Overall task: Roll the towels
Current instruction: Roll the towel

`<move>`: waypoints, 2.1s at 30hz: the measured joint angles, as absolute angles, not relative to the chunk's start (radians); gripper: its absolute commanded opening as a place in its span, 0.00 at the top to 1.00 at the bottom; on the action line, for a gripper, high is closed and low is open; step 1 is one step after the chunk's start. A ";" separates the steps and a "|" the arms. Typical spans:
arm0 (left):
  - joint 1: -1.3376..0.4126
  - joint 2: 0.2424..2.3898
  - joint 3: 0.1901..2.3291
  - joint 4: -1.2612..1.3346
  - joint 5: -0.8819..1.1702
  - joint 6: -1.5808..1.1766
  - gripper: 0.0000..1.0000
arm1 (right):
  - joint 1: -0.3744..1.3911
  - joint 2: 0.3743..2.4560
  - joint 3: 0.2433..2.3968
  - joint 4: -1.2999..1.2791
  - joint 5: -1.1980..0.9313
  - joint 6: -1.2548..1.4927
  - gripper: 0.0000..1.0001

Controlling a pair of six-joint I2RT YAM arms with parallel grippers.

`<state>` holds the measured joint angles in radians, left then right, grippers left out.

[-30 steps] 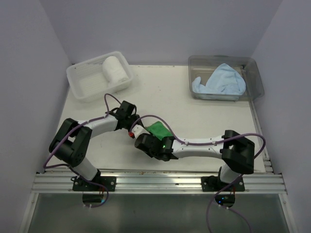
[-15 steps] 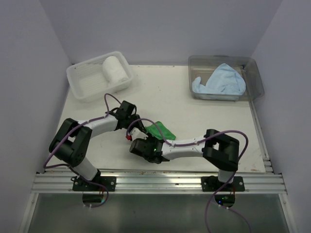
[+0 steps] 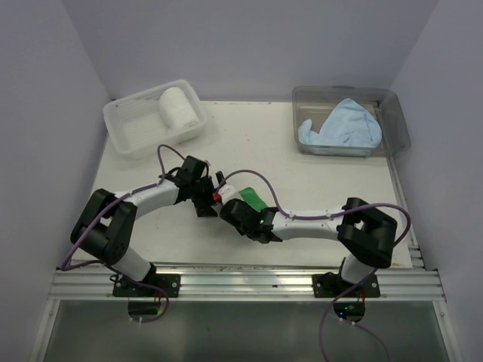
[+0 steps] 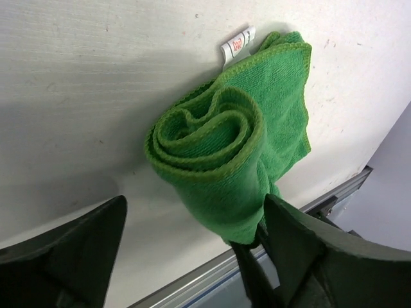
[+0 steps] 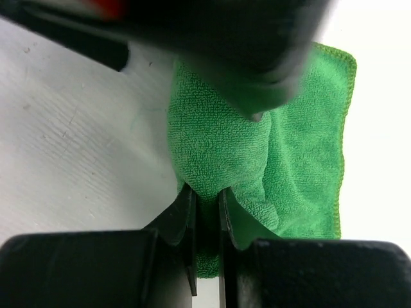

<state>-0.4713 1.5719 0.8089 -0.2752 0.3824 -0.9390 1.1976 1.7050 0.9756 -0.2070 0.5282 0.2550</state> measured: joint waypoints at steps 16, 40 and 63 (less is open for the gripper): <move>-0.467 1.554 0.788 -0.221 0.423 -0.939 0.08 | 0.893 1.553 0.741 0.113 -0.092 0.463 1.00; -0.468 1.628 0.815 -0.204 0.436 -0.950 0.53 | 0.771 1.531 0.655 0.237 -0.316 0.710 0.28; -0.468 1.628 0.845 -0.277 0.397 -0.950 0.54 | 1.310 1.732 1.089 -0.305 0.594 0.215 0.40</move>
<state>-0.4679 1.6279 0.8452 -0.2771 0.3973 -0.9497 1.3098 1.7317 1.0889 -0.3054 0.5941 0.2146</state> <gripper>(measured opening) 0.469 0.636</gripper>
